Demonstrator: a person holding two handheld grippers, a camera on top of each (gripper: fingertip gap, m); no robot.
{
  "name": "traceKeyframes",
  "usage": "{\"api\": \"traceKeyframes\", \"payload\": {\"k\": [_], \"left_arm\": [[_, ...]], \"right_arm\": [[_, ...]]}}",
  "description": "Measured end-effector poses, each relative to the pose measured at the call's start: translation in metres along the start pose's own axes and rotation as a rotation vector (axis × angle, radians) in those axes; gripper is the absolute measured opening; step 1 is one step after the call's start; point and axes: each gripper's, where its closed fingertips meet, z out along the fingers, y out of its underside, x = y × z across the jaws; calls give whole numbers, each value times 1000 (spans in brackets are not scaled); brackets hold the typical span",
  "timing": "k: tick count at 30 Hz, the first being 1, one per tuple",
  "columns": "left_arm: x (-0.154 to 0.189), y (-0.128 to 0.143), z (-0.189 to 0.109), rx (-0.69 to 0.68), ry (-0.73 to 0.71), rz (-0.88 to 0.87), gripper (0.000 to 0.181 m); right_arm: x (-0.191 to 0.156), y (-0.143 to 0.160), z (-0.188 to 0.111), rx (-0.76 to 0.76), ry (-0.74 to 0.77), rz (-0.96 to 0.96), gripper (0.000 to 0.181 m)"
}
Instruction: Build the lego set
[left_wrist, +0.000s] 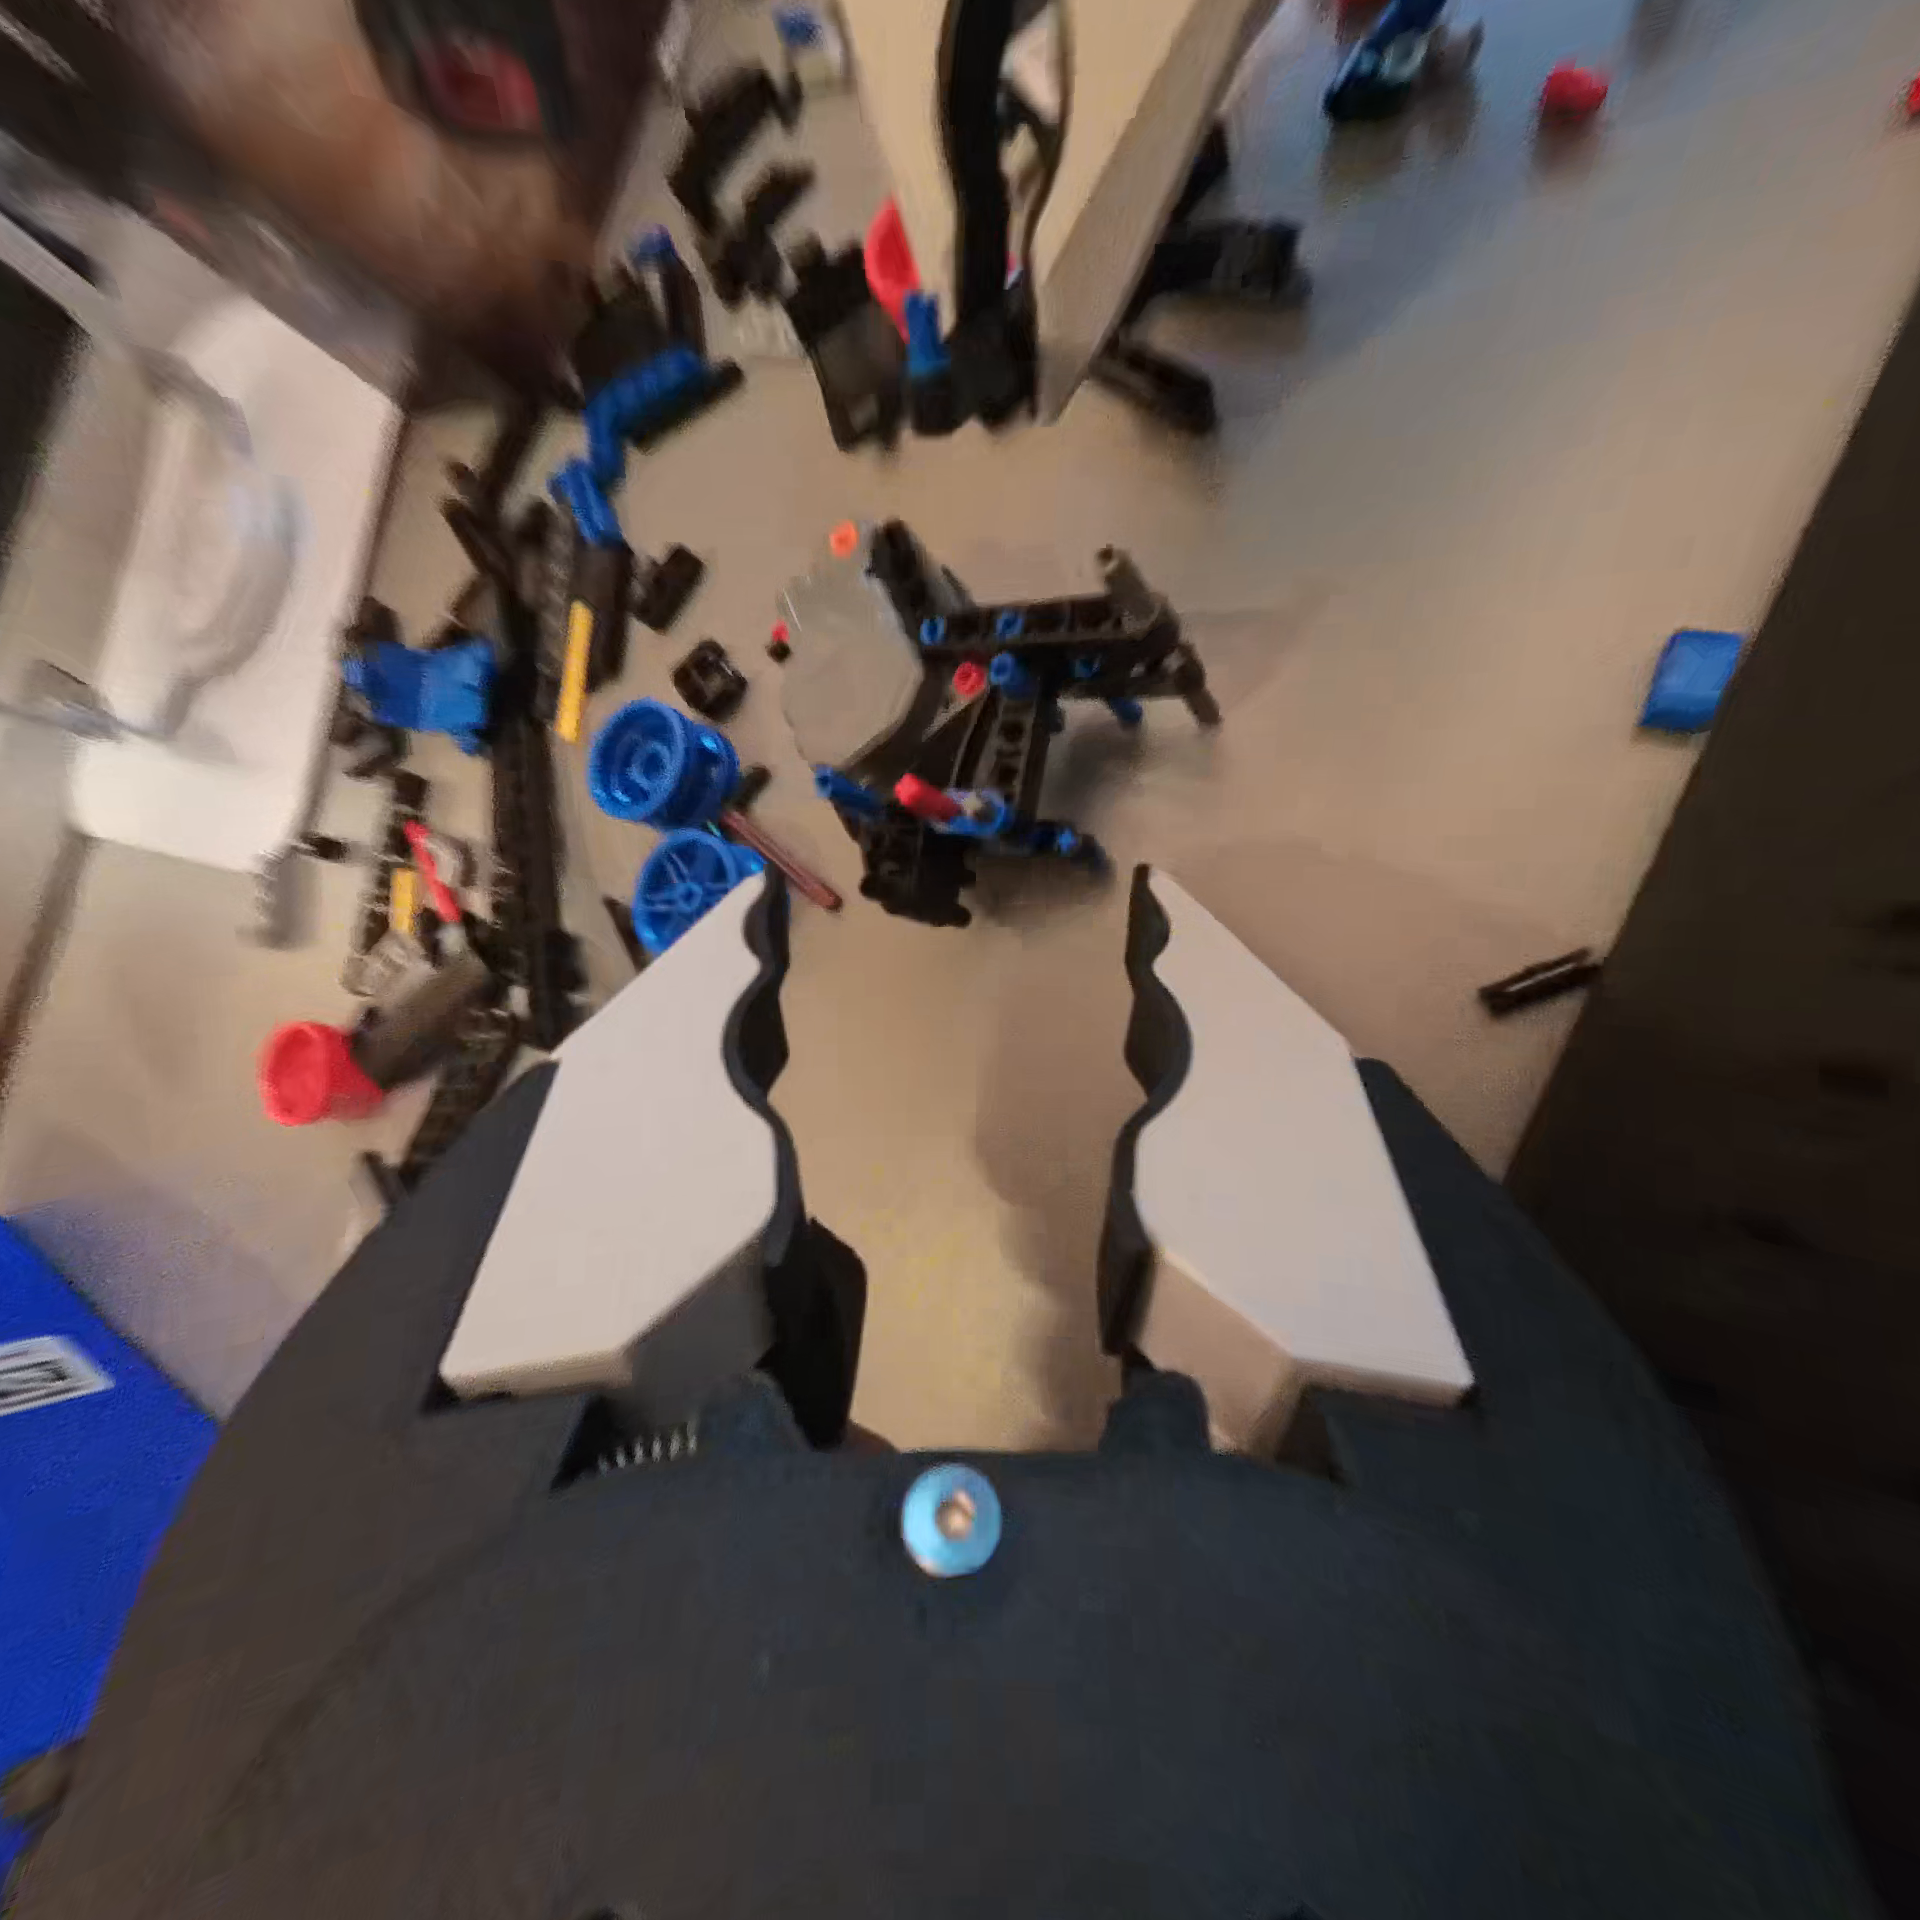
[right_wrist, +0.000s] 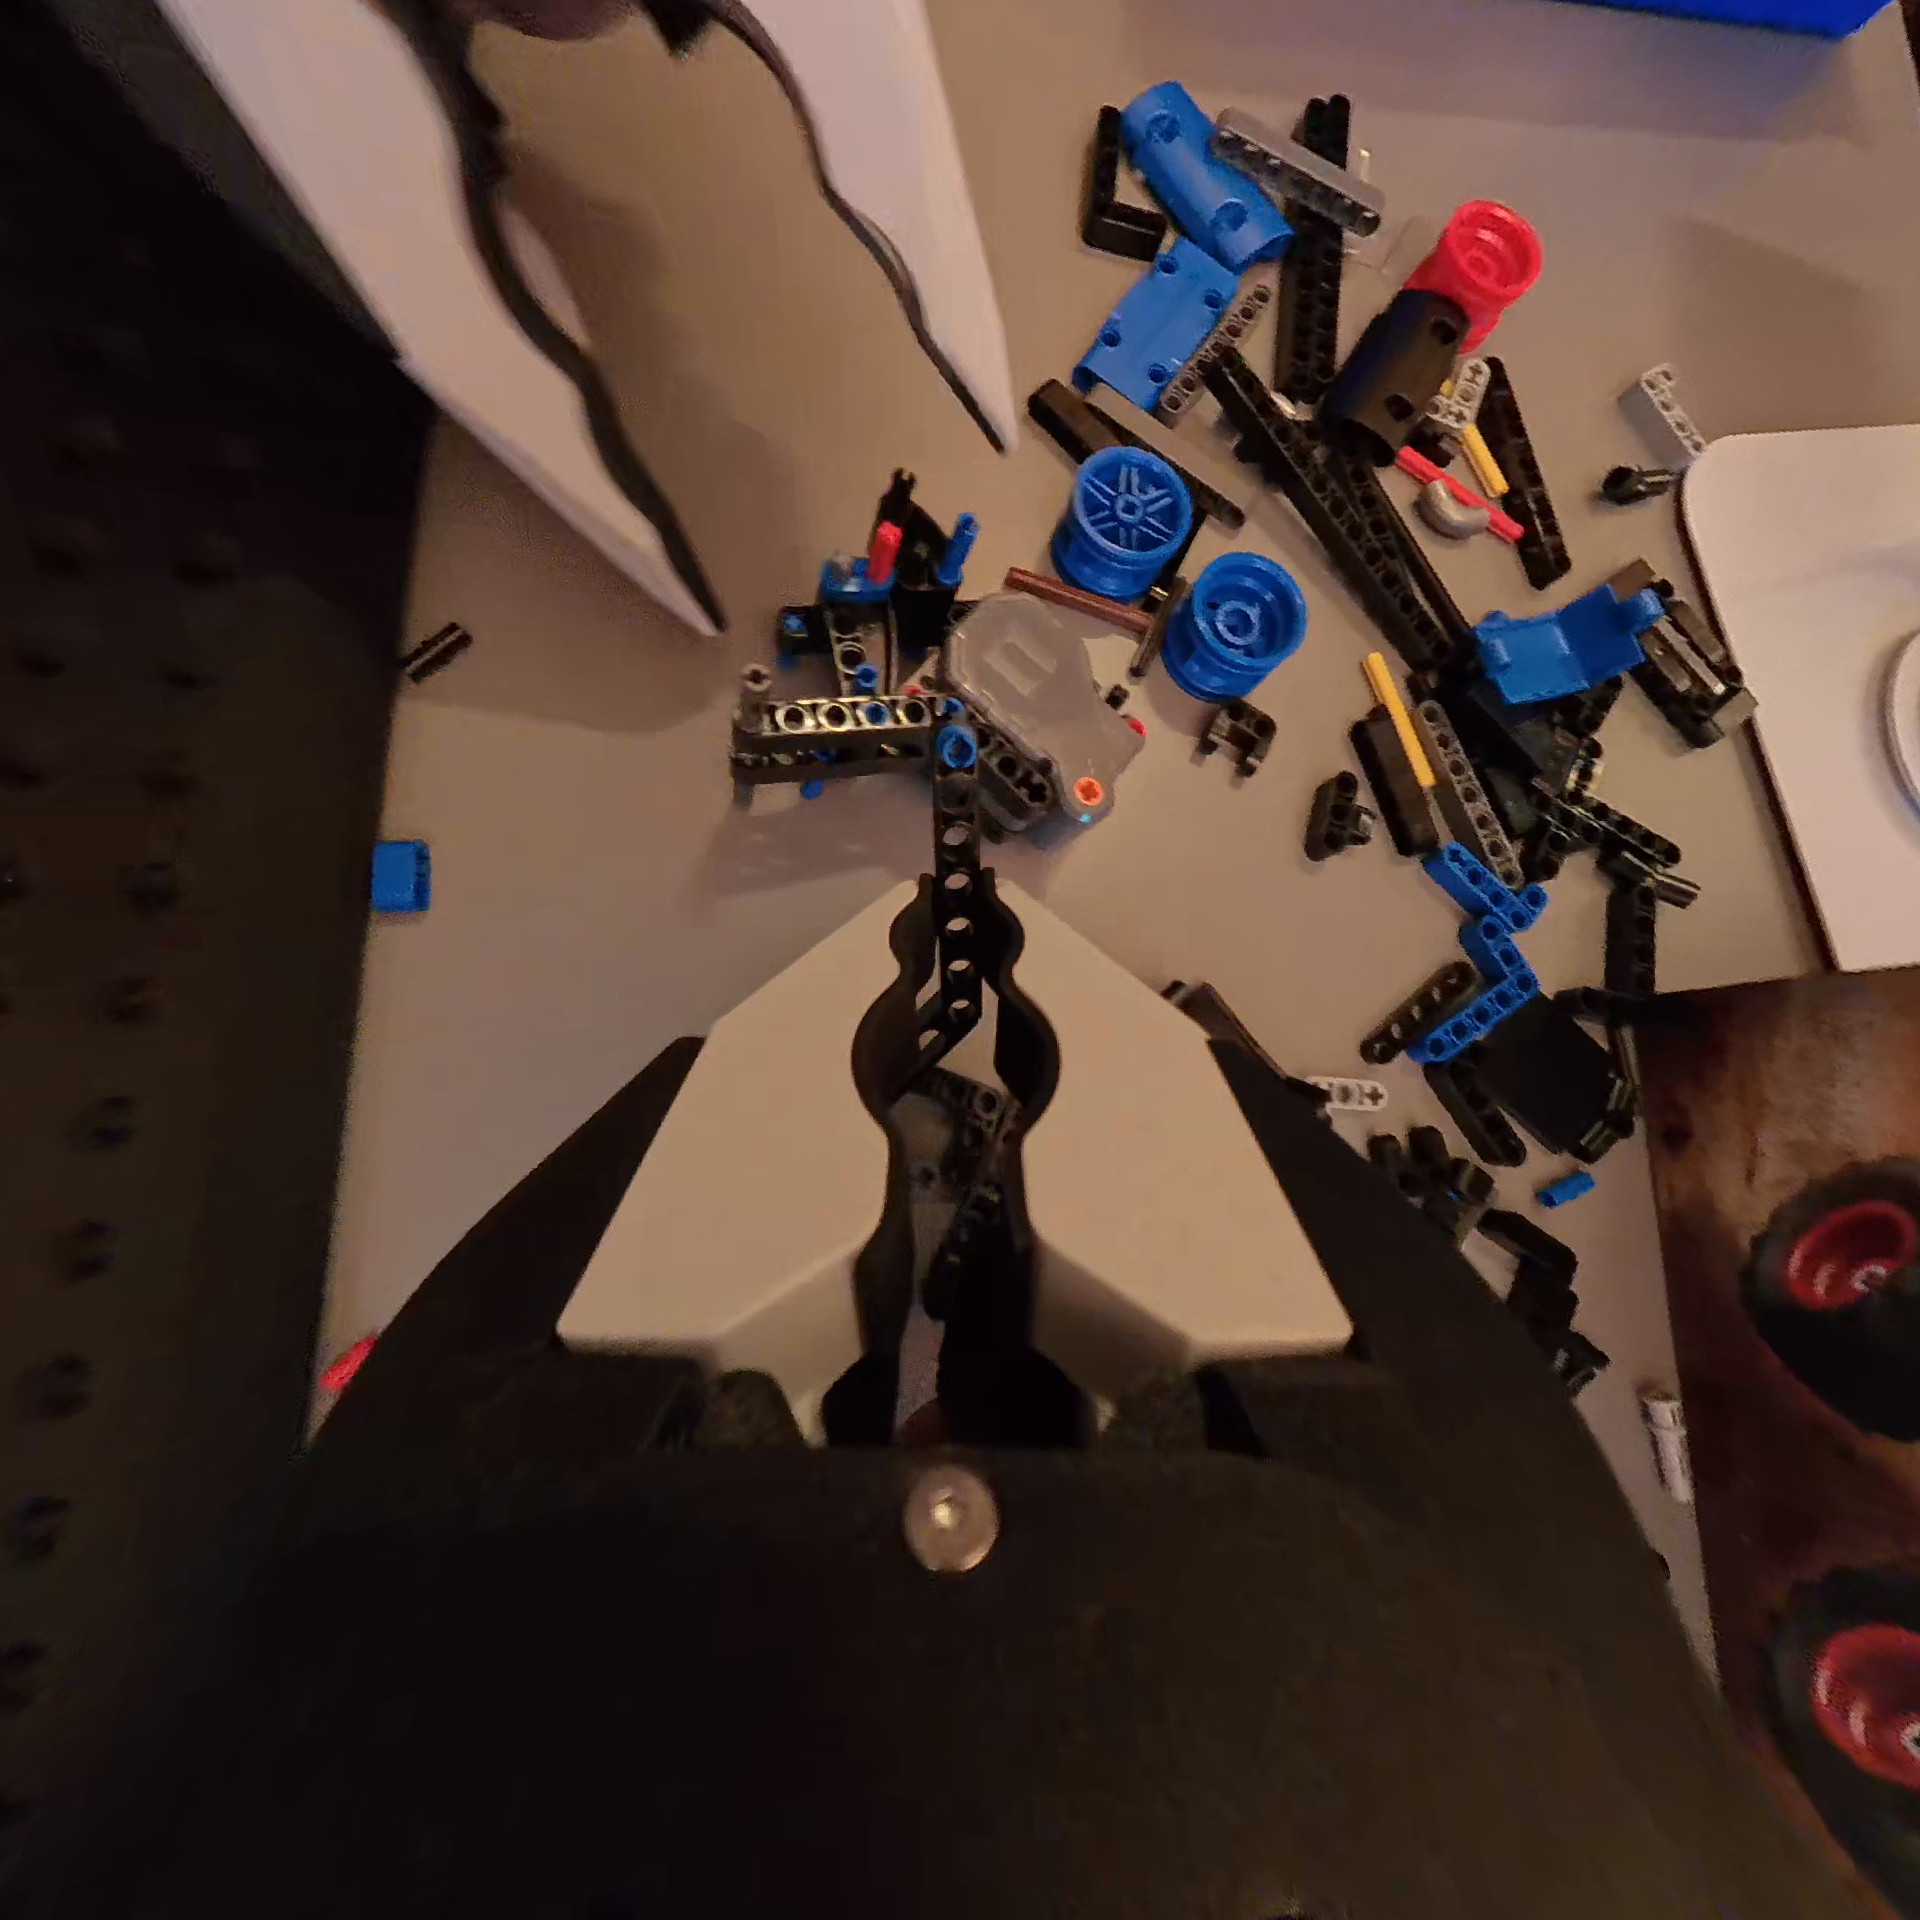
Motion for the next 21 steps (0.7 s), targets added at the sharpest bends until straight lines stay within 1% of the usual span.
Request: {"api": "traceKeyframes", "payload": {"k": [1, 2, 3, 6, 7, 8, 9, 10, 11, 13, 14, 17, 19, 21], "left_arm": [[-1, 4, 5, -12, 38, -24, 60], [-2, 3, 8, 8, 65, -32, 52], [0, 2, 11, 24, 107, -33, 40], [-6, 2, 13, 59, 161, 23, 16], [-6, 5, 13, 51, 197, 32, 15], [-12, 10, 15, 25, 206, 20, 17], [-19, 9, 16, 41, 203, 12, 21], [-22, 5, 15, 72, 215, 2, 19], [-25, 6, 15, 69, 211, 0, 22], [-38, 14, 17, 32, 133, 33, 25], [-37, 14, 14, 44, 140, 15, 27], [-28, 10, -1, 133, 219, -117, 38], [-26, 14, -12, 162, 233, -174, 42], [-24, 14, -25, 205, 260, -276, 44]], "right_arm": [[-4, -1, 1, 0, -15, -6, 5], [-8, -3, 3, 2, -32, -10, 5], [-13, -6, 5, 9, -51, -15, 5], [-30, -16, 15, 19, -106, -39, 5], [-36, -18, 19, 18, -122, -51, 4], [-41, -21, 23, 19, -137, -60, 4], [-46, -26, 28, 27, -154, -63, 4], [-52, -29, 31, 37, -174, -65, 4], [-54, -32, 31, 41, -186, -68, 5], [-53, -38, 24, 79, -188, -50, 4], [-50, -40, 19, 97, -185, -36, 4], [-35, -35, 6, 93, -125, -25, 4], [-27, -32, 1, 90, -96, -19, 4], [-21, -31, -3, 83, -78, -18, 4]]}}
